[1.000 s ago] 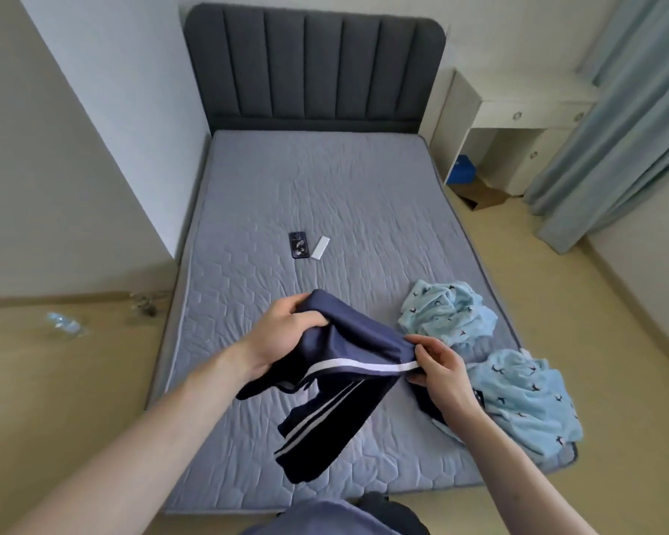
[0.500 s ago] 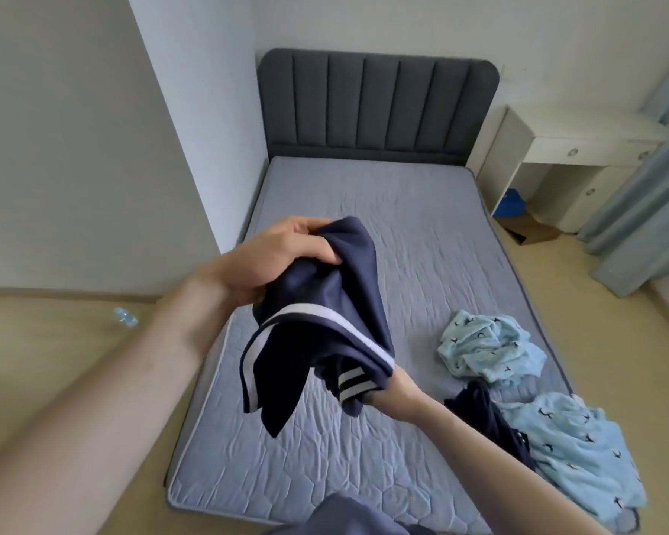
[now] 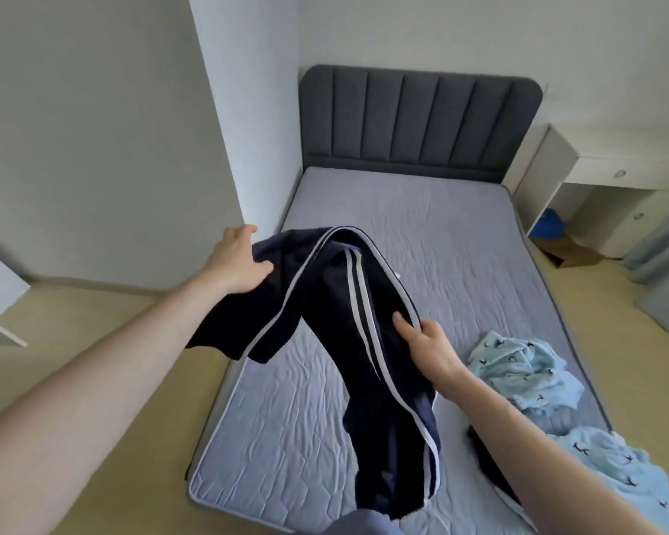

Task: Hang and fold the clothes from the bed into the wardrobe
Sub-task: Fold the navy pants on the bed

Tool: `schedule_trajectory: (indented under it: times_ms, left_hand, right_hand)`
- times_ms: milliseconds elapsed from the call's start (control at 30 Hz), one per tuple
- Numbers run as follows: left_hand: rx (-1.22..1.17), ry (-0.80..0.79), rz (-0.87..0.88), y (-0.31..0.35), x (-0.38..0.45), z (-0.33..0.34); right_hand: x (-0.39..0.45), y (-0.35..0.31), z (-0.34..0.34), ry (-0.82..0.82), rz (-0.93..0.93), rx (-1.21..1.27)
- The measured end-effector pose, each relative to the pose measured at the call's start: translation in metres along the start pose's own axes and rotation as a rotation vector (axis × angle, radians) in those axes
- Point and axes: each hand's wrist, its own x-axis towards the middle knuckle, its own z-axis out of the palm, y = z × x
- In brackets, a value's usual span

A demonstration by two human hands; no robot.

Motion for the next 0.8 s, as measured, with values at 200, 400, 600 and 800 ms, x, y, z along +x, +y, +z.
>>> schedule_trajectory:
  times_ms: [200, 400, 600, 800]
  left_hand:
    - [-0.12, -0.597, 0.295, 0.018, -0.097, 0.097]
    - [-0.438, -1.04, 0.007, 0.018, -0.189, 0.213]
    - [-0.384, -0.617, -0.047, 0.013, -0.192, 0.249]
    - [-0.064, -0.182, 0.373, 0.043, -0.186, 0.241]
  right_hand:
    - [0.013, -0.015, 0.015, 0.006, 0.274, 0.192]
    - [0.014, -0.017, 0.022, 0.04, 0.358, 0.361]
    - [0.004, -0.026, 0.016, 0.098, 0.343, 0.56]
    - [-0.003, -0.051, 0.005, 0.046, 0.269, 0.707]
